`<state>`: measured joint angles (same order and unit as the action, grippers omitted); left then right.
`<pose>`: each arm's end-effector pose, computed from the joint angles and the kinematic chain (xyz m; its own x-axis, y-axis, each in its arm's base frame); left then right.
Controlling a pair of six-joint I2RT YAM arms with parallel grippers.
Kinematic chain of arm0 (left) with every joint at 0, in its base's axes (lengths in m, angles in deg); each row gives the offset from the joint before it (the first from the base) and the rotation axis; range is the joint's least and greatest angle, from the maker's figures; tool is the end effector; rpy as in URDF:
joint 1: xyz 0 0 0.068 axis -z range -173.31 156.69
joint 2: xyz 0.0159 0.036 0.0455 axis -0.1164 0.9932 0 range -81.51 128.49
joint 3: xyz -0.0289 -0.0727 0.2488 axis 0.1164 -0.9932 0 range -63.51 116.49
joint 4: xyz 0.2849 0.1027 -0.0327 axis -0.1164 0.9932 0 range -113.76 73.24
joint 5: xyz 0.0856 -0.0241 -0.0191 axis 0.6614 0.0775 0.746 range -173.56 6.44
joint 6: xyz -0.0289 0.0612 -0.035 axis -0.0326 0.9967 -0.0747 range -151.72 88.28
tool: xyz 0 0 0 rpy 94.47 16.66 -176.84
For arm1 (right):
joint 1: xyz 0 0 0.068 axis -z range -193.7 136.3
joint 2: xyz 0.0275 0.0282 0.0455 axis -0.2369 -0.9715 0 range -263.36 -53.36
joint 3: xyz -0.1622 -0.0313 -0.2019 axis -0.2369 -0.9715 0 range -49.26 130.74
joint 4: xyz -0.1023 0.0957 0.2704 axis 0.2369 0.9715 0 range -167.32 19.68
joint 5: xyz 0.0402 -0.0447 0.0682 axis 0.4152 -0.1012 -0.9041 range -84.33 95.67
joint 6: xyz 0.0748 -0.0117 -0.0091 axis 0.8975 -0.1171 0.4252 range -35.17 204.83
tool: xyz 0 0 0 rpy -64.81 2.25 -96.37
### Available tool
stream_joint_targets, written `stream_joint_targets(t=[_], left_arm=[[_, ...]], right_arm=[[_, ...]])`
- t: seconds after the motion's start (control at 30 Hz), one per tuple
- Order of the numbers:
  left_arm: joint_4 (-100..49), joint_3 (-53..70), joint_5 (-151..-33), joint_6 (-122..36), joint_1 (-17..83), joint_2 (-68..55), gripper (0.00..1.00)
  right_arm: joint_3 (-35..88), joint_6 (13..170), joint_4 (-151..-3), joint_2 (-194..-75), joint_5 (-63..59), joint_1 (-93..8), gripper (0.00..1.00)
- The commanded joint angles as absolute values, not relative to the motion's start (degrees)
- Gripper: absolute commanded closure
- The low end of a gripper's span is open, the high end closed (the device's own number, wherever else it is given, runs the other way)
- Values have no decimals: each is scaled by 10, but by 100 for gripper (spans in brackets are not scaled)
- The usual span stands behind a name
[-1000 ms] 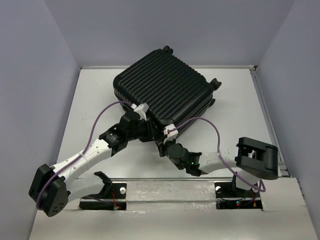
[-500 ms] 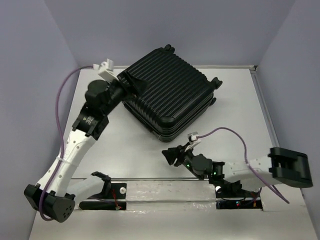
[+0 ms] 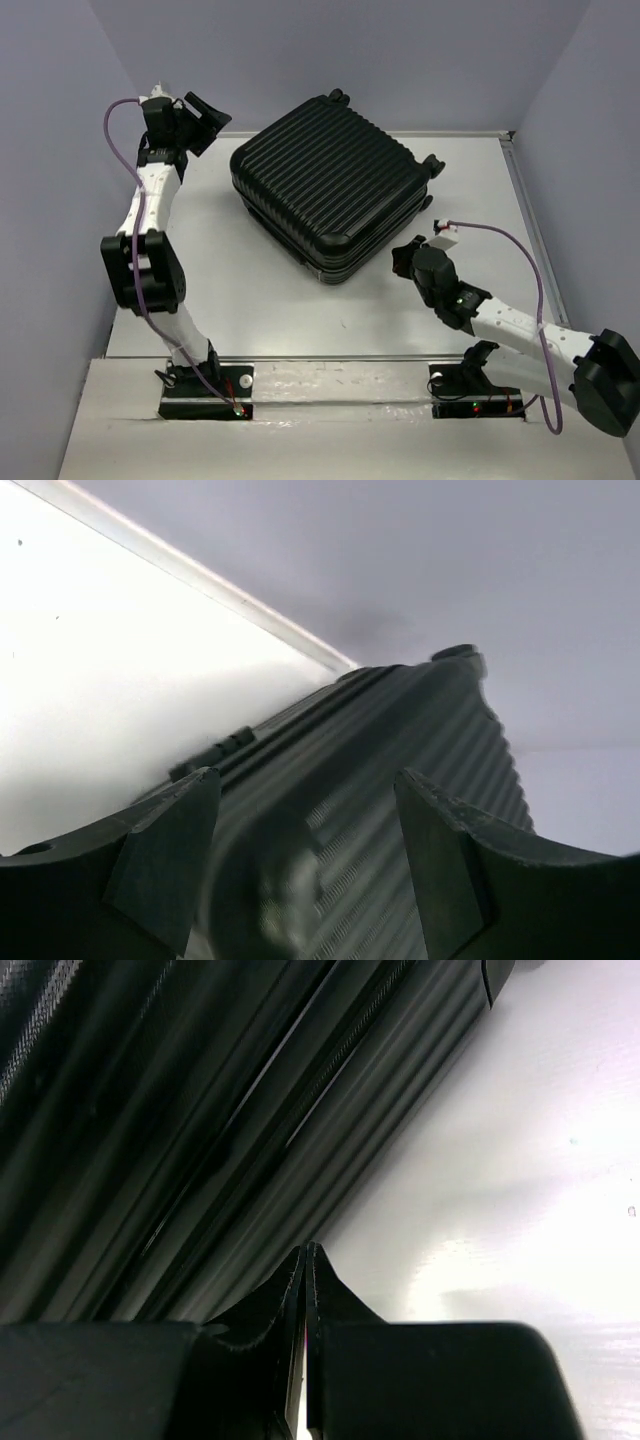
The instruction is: Pack the luggage
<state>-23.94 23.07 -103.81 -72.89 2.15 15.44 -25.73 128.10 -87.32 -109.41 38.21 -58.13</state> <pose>0.4798 0.0157 0.3462 -0.3075 -0.6439 -0.7006 0.0837 0.7151 -0.6940 0.2211 0.1679 0.1674 -0.3604 0.4557 -0.8139 0.0163 0.8755 0.4830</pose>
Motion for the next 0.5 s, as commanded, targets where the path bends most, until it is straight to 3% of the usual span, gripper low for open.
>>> stream_joint_targets(t=[0.0, 0.2, 0.3, 0.47], left_arm=[[-214, 398, -1137, -743, 3, 296, 19], [-180, 676, -1285, -801, 1, 547, 22], [-309, 656, -1337, -878, 2, 599, 27], [-358, 698, -1388, -887, 40, 673, 28]], right_arm=[[-206, 1256, -861, -1138, 319, -535, 93], [-173, 1253, -875, -1209, 278, -494, 93], [-158, 1250, -888, -1243, 248, -456, 93], [-134, 1229, -933, -1275, 197, -404, 93]])
